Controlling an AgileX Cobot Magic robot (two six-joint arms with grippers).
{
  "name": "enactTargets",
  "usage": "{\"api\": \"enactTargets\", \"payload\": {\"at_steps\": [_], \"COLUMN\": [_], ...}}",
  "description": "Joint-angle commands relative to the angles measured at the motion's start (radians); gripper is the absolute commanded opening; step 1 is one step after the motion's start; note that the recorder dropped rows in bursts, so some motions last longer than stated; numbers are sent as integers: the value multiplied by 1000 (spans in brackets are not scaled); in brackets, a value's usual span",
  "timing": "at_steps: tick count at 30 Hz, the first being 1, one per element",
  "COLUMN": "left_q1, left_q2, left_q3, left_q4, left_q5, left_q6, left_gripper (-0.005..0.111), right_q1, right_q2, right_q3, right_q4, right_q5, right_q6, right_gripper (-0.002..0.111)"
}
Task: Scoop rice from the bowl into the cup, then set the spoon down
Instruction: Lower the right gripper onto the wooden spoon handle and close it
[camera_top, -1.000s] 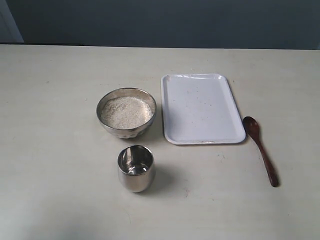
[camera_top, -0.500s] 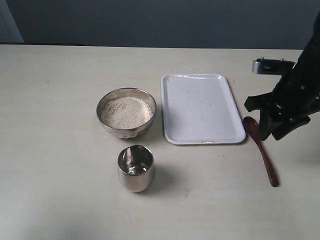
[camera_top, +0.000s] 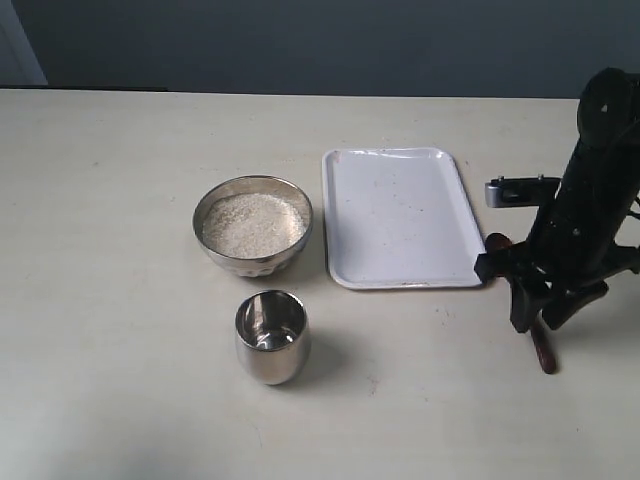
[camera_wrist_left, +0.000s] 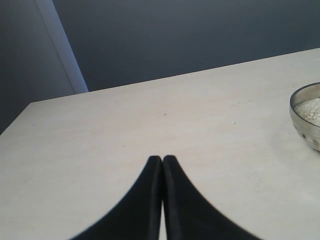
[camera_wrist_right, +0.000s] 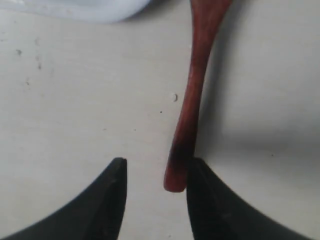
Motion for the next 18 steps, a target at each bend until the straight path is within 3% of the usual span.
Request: {"api": "enactTargets", "payload": {"at_steps": [1, 15, 18], "left_q1": [-3, -3, -3], "left_q2": [-5, -5, -5], "left_q3": [-2, -2, -2], "left_q4": [2, 2, 2], "left_q5": [-15, -15, -15], "left_q6": [-4, -4, -4], "left_gripper": [1, 1, 1], "right_q1": [2, 2, 2], "right_q2": [-1, 51, 51], "right_q3": [69, 83, 83], "right_q4": [3, -5, -10], "right_q5": [-101, -171, -171], "right_q6": [5, 7, 7], "right_gripper": [39, 39, 14]}}
